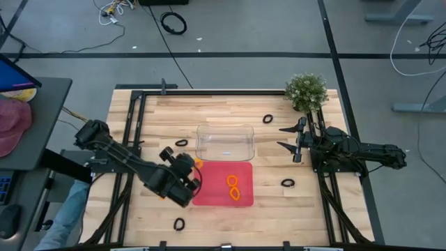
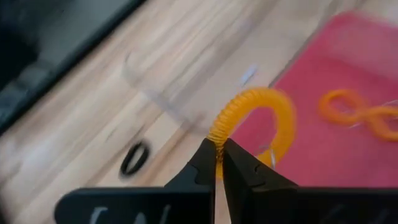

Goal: Sort spring keychains
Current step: Put the orange spring keychain into the pink bin

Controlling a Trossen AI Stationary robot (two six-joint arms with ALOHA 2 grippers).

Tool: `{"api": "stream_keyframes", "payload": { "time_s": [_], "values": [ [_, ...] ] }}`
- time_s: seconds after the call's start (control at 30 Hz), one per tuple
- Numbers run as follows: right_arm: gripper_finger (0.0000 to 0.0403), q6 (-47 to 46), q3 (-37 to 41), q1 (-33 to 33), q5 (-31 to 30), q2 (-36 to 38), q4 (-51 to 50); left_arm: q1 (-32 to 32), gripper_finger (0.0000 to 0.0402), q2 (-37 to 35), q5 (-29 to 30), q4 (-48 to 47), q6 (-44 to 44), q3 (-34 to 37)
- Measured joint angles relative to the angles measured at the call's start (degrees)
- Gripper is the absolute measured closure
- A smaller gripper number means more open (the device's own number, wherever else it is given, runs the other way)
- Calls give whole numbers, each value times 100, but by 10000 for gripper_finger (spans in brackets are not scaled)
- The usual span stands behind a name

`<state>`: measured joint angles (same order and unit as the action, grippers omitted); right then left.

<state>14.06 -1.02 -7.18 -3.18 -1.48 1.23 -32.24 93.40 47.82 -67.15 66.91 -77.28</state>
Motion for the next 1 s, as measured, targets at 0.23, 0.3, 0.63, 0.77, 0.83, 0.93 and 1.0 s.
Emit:
{"api": "stream_keyframes", "payload": {
  "time_s": [0.23,0.3,0.63,0.77,0.83,0.93,1.0],
  "values": [
    [149,-1,0,0,0,0,-1,-57,391,-2,394,1505,-1650,-74],
    [149,-2,0,0,0,0,0,-2,391,-2,362,1937,-2070,-74],
    [149,0,0,0,0,0,0,57,377,-2,-238,2735,-2981,-11],
    [149,-2,0,0,0,0,0,58,354,0,-269,2734,-3033,13],
    [149,-1,0,0,1,0,0,58,337,0,-270,2750,-3033,13],
    [149,-1,0,-1,0,0,-2,24,306,0,-263,2782,-3037,11],
    [149,-1,0,-1,0,1,-2,8,284,0,-289,2780,-3044,13]
  ]
}}
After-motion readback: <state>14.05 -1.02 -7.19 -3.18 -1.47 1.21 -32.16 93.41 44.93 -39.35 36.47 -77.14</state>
